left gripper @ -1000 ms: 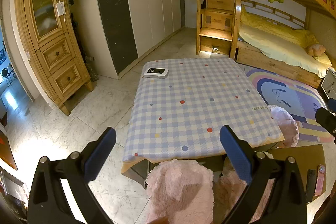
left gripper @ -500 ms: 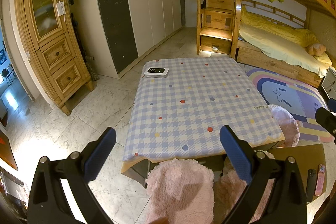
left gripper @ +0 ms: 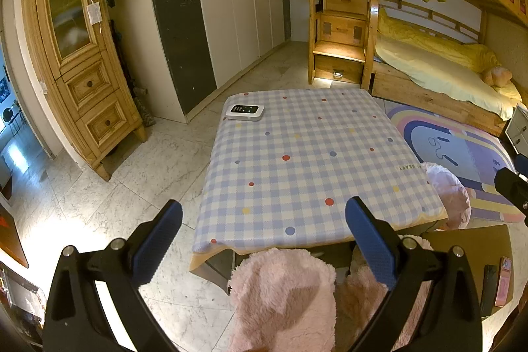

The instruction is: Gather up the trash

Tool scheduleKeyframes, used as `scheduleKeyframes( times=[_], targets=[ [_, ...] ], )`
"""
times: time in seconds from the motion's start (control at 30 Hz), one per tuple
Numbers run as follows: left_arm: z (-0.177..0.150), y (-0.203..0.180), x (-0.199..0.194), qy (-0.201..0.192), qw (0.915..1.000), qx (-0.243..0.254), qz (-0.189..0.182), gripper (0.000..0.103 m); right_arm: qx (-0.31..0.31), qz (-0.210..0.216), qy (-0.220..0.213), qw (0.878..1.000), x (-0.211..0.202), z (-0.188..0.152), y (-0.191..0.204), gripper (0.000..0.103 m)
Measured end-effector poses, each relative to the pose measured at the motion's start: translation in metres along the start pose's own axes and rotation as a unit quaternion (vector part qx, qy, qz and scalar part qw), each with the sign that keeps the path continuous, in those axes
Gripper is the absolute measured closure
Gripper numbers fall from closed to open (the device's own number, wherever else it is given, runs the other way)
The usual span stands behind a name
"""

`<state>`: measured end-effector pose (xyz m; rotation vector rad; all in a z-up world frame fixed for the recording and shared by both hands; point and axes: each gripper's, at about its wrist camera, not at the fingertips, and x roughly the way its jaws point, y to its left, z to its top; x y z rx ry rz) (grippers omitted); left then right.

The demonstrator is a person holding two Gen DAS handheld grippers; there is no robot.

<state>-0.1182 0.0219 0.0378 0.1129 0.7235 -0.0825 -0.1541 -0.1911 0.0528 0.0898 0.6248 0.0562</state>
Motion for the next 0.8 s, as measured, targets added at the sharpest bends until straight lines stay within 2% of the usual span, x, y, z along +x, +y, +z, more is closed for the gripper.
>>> scheduleKeyframes(
  times=[0.33,0.57,0.67,0.8],
  targets=[
    [-0.002,0.002,0.007,0.007,1.0000,0.002,0.002,0.007,0.001,0.000,0.001,1.000,0.000,0.000,-0.001,0.009],
    [0.005,0.001,0.021,0.008,0.9998,0.013,-0.013,0.007,0.013,-0.007,0.003,1.000,0.005,-0.005,-0.007,0.009],
    [0.018,-0.001,0.045,0.001,0.9994,0.017,-0.031,0.007,0.032,-0.028,-0.007,0.999,0.012,-0.012,-0.026,0.009],
    [0.040,-0.011,0.105,0.005,0.9976,0.041,-0.056,0.007,0.057,-0.091,-0.008,0.994,0.028,-0.038,-0.072,0.009]
  ],
)
